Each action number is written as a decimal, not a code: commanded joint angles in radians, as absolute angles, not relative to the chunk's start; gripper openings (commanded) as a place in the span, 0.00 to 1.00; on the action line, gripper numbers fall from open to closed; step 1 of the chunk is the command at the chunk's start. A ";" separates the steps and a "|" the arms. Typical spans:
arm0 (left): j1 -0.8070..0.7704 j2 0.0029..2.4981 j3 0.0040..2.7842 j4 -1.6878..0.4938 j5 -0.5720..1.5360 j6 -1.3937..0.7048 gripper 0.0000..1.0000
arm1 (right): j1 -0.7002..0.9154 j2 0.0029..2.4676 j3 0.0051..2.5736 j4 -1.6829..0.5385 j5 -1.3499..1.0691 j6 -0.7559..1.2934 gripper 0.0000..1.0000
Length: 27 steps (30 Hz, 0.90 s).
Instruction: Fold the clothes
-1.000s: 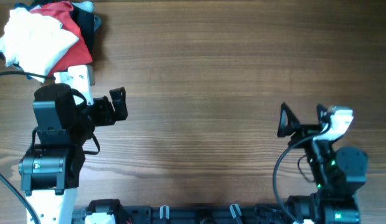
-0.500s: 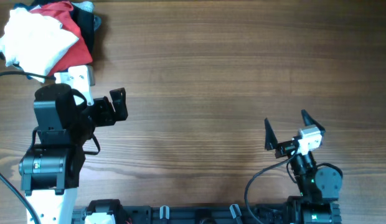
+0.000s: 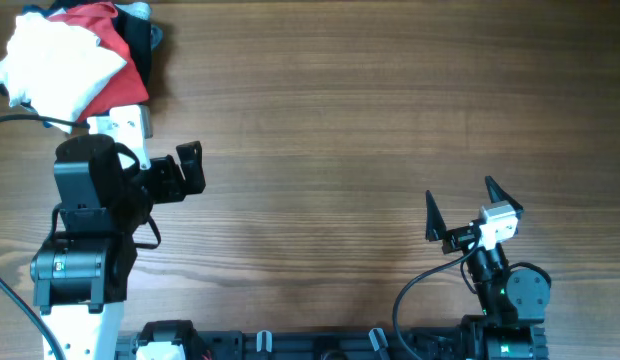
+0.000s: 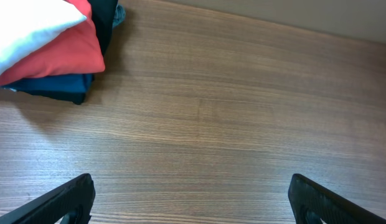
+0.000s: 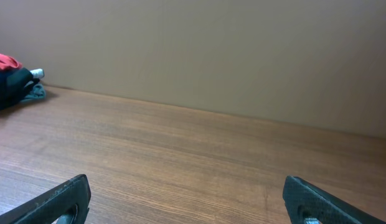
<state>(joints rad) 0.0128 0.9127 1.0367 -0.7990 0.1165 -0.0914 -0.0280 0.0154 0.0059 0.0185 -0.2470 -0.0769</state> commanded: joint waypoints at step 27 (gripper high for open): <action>-0.002 0.063 0.016 -0.026 0.174 -0.059 1.00 | -0.023 0.009 0.005 0.022 -0.263 -0.086 1.00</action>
